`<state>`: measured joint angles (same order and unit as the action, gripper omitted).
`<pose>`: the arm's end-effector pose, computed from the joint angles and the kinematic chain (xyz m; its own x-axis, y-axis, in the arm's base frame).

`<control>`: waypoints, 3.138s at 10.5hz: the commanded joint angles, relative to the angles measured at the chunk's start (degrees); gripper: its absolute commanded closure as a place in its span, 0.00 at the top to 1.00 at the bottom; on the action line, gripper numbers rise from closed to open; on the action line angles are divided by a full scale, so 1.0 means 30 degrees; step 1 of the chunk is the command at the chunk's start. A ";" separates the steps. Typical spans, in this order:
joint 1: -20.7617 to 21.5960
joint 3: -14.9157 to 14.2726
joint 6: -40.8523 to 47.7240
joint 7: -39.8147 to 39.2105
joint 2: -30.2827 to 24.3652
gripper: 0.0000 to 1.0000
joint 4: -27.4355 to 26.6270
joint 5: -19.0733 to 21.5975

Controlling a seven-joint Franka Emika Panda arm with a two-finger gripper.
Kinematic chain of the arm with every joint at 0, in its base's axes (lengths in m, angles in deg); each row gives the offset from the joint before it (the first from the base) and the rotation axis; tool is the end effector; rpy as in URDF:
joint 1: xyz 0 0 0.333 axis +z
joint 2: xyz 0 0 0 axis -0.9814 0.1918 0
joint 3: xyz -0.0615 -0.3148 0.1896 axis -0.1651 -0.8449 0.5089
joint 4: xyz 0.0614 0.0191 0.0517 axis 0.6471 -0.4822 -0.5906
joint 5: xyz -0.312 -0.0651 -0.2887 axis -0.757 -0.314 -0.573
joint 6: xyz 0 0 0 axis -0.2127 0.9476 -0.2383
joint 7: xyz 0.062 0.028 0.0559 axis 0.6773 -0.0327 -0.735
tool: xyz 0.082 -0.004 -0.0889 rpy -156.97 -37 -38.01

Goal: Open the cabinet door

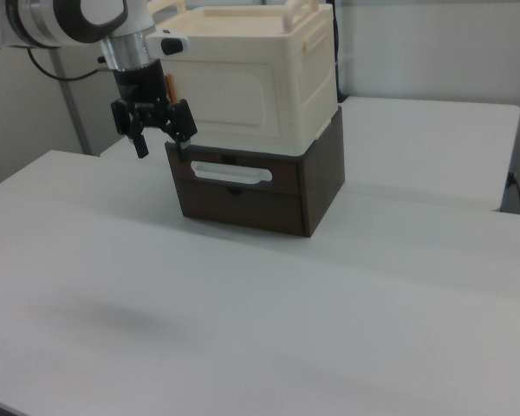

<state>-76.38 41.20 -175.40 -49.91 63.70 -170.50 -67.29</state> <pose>0.6202 -0.0032 0.6563 0.9991 0.0409 -0.0092 0.0415 -0.9962 0.0771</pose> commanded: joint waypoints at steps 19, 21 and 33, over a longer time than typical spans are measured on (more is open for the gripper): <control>0.3598 0.0148 -1.6497 0.2357 0.4196 0.75 0.1475 -0.1232; 0.3598 0.0149 -1.6590 0.2685 0.4196 0.48 0.1446 -0.1854; 0.2925 -0.0056 -1.0627 0.2480 0.3144 0.30 0.0537 -0.1710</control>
<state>-65.99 42.33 -217.40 -42.45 74.73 -166.11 -71.54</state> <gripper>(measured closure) 0.850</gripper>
